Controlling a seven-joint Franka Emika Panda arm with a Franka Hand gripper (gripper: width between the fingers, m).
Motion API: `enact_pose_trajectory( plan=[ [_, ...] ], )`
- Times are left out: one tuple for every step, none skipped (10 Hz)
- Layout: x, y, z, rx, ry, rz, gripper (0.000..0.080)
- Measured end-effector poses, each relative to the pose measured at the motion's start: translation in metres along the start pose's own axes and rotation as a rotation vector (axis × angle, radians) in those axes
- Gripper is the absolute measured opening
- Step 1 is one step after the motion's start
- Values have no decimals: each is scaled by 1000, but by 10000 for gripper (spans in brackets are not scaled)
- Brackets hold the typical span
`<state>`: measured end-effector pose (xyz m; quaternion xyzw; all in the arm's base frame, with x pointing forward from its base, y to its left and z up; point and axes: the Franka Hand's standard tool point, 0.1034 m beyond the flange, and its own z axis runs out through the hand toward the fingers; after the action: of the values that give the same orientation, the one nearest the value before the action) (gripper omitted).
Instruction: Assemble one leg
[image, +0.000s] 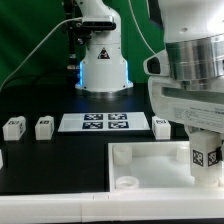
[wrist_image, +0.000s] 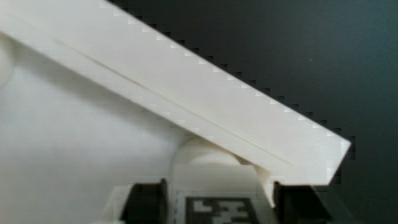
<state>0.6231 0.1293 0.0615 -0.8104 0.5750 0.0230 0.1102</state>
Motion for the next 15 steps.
enact_pose_trajectory(
  plan=[
    [0, -2, 0, 16, -10, 133, 286],
    [1, -2, 0, 18, -13, 181, 286],
    [1, -2, 0, 18, -13, 184, 286],
    [0, -2, 0, 17, -13, 179, 420],
    [0, -2, 0, 17, -13, 179, 420],
    [0, -2, 0, 17, -13, 178, 553],
    [3, -1, 0, 14, -10, 101, 629],
    [8, 0, -1, 13, -6, 16, 629],
    [6, 1, -3, 1, -3, -29, 643],
    [2, -1, -6, -14, 14, -166, 643],
    [-3, -3, -9, -24, 36, -306, 649],
    [-10, -5, -9, -33, 51, -413, 649],
    [-8, -4, -8, -38, 49, -538, 649],
    [-6, -4, -8, -41, 48, -650, 649],
    [-6, -3, -8, -46, 47, -754, 649]
  ],
)
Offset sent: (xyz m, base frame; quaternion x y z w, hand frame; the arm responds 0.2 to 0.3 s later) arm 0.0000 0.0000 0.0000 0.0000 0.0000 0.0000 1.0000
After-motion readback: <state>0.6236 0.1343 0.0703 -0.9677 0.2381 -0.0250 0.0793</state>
